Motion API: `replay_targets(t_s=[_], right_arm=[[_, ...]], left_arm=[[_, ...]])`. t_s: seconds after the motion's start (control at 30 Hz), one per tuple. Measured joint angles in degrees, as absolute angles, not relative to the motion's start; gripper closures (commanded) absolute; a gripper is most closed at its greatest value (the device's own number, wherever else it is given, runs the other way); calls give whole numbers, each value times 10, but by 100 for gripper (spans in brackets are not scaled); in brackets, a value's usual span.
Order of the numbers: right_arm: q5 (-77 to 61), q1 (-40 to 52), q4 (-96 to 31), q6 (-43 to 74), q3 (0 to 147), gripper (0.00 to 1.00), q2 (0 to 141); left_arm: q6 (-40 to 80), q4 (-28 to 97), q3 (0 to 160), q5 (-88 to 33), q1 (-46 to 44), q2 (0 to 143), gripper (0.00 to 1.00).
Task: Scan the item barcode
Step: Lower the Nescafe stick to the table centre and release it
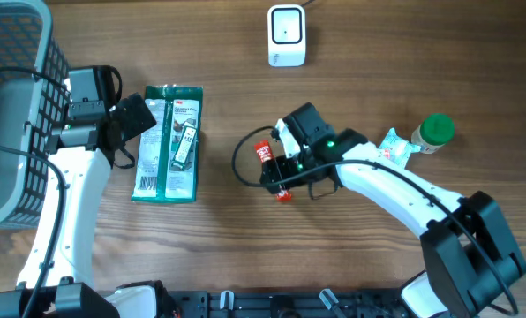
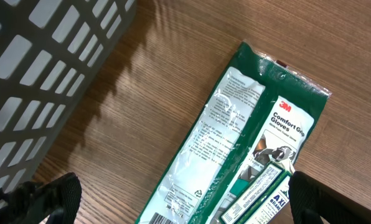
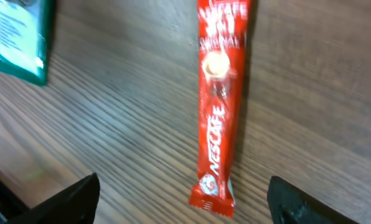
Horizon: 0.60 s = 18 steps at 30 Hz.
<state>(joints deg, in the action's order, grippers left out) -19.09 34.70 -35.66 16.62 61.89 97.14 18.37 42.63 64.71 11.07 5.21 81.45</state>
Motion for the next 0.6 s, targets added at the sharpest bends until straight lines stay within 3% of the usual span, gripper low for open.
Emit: replay_targets(t_s=[0.6], right_arm=[[-89, 347, -465, 166, 690, 2, 929]], left_arm=[[184, 426, 647, 111, 52, 814, 0]])
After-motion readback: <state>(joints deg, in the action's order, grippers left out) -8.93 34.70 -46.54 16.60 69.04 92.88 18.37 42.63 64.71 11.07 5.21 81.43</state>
